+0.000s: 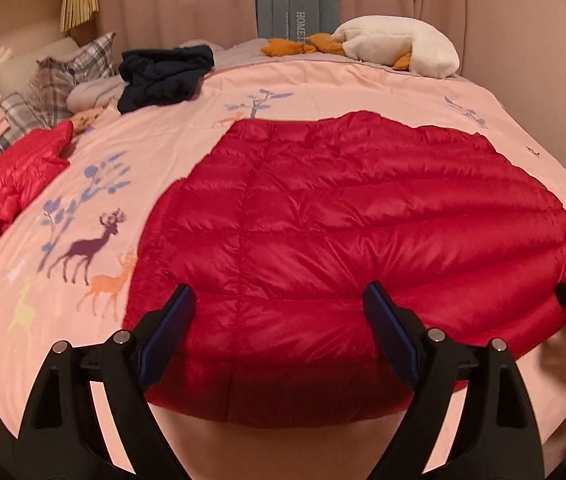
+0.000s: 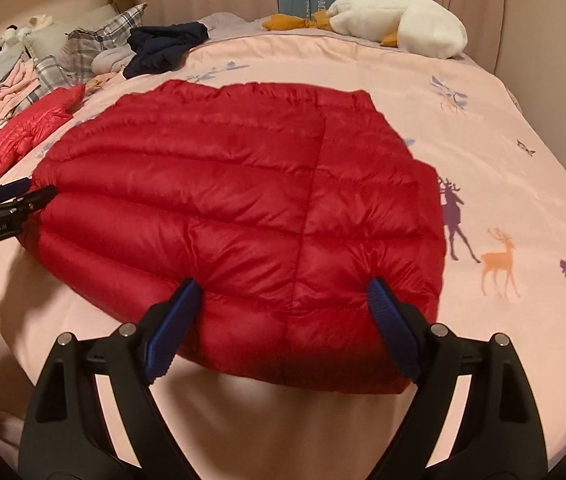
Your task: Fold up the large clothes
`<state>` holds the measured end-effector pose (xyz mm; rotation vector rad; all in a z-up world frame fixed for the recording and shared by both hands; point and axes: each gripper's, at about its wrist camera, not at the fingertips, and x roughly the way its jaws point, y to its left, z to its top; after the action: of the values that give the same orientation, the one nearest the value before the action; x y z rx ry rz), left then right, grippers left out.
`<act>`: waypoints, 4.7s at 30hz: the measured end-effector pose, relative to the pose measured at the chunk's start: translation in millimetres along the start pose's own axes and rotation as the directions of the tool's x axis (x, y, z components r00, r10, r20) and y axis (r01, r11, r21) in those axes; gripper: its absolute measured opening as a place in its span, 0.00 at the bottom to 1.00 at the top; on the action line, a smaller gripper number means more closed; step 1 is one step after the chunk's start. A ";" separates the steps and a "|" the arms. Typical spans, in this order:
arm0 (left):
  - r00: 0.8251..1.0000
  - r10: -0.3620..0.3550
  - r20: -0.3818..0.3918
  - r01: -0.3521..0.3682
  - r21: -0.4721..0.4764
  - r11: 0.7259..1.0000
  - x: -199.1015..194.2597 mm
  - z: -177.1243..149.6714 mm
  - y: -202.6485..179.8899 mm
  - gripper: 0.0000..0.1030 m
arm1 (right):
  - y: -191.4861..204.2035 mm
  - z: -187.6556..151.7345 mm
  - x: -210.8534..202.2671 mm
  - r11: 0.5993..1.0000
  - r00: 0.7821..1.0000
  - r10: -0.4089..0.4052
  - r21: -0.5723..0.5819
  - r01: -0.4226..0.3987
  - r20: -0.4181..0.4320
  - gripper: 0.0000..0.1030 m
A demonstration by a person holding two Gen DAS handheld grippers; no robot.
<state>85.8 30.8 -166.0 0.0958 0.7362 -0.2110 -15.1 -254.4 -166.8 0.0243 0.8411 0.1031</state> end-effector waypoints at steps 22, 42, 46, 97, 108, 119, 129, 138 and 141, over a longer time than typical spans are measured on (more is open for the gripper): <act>1.000 0.025 -0.005 -0.025 -0.103 0.994 4.5 36.4 22.7 0.85 | 5.2 134.9 40.3 0.973 0.972 0.228 -0.001 -0.229 0.056 0.85; 1.000 -0.019 -0.001 0.019 -0.108 0.994 22.6 65.1 26.7 0.86 | 97.5 219.4 162.0 0.827 0.889 0.346 -0.350 -0.440 -0.301 0.14; 1.000 -0.023 -0.002 0.023 -0.108 0.994 24.5 67.3 24.5 0.86 | 105.8 220.3 142.3 0.832 0.934 0.309 -0.425 -0.356 -0.178 0.05; 0.997 -0.004 -0.077 0.004 -0.009 1.000 4.8 17.0 -7.2 0.92 | 5.8 20.2 4.3 0.994 0.999 0.036 0.105 -0.032 -0.030 0.78; 0.999 -0.009 -0.052 0.005 -0.086 0.996 -14.5 4.3 27.5 0.92 | -21.8 2.5 -35.2 0.978 0.996 0.072 0.192 -0.082 0.057 0.79; 0.992 -0.096 -0.086 0.074 -0.221 0.972 -6.0 -24.8 70.7 0.80 | -46.1 -25.0 -30.1 0.961 0.995 0.096 0.259 -0.100 0.028 0.52; 0.993 -0.082 -0.083 0.062 -0.218 0.974 2.9 -25.1 69.2 0.64 | -63.0 -29.8 -13.2 0.943 0.997 0.082 0.324 -0.082 0.016 0.19; 0.997 -0.043 -0.071 0.025 -0.231 0.973 -37.0 -29.6 63.8 0.67 | -58.5 -29.3 -63.2 0.940 0.990 0.063 0.327 -0.100 0.123 0.53; 0.998 -0.049 -0.025 0.043 -0.196 0.980 -54.7 -32.1 48.9 0.72 | -34.9 -31.2 -75.4 0.952 0.981 0.112 0.265 -0.151 0.157 0.53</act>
<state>36.3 92.2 -152.2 -0.1055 0.7859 -0.1803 -85.5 -297.2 -133.7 0.3470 0.7076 0.1078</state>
